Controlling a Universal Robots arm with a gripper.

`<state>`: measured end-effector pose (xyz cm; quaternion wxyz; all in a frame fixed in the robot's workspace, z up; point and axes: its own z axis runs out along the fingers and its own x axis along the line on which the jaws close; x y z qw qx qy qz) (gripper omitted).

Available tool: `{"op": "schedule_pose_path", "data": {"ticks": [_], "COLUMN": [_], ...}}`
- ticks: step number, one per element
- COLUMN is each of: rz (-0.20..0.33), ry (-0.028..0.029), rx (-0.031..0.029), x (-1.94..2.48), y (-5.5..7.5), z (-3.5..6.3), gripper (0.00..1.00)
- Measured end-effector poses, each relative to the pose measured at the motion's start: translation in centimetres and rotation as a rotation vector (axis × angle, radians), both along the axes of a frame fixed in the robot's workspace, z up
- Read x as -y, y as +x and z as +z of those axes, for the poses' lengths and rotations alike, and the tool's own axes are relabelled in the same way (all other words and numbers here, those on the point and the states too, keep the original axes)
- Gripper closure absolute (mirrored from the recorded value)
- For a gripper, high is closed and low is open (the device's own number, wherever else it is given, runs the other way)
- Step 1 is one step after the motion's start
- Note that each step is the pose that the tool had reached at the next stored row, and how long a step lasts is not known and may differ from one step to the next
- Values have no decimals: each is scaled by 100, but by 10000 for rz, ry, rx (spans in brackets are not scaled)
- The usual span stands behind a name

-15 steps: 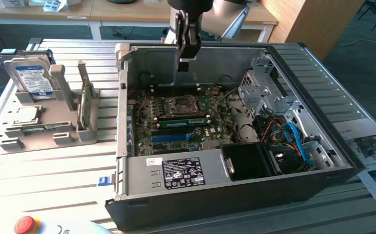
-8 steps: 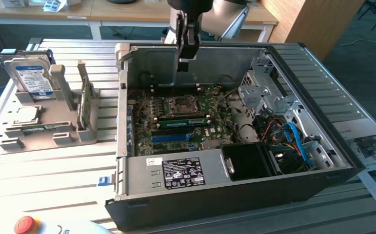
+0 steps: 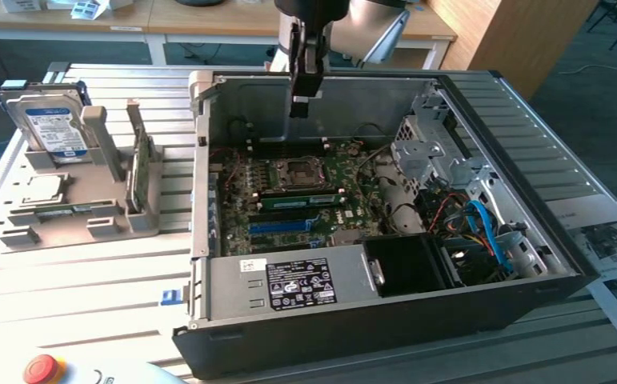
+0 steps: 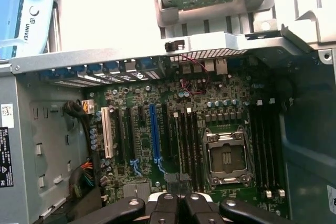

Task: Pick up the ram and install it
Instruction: 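Press down the ram until it locks into place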

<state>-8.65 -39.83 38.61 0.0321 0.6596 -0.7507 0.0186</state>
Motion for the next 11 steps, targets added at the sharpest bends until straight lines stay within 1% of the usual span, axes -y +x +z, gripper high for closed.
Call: {"op": "schedule_pose_path", "data": {"ticks": [10,11], "rz": [-742,-996], "ry": [0,1], "rx": [0,0], "x": [0,0], "y": [0,0], "z": [-5,-6], "gripper": [90,90]}}
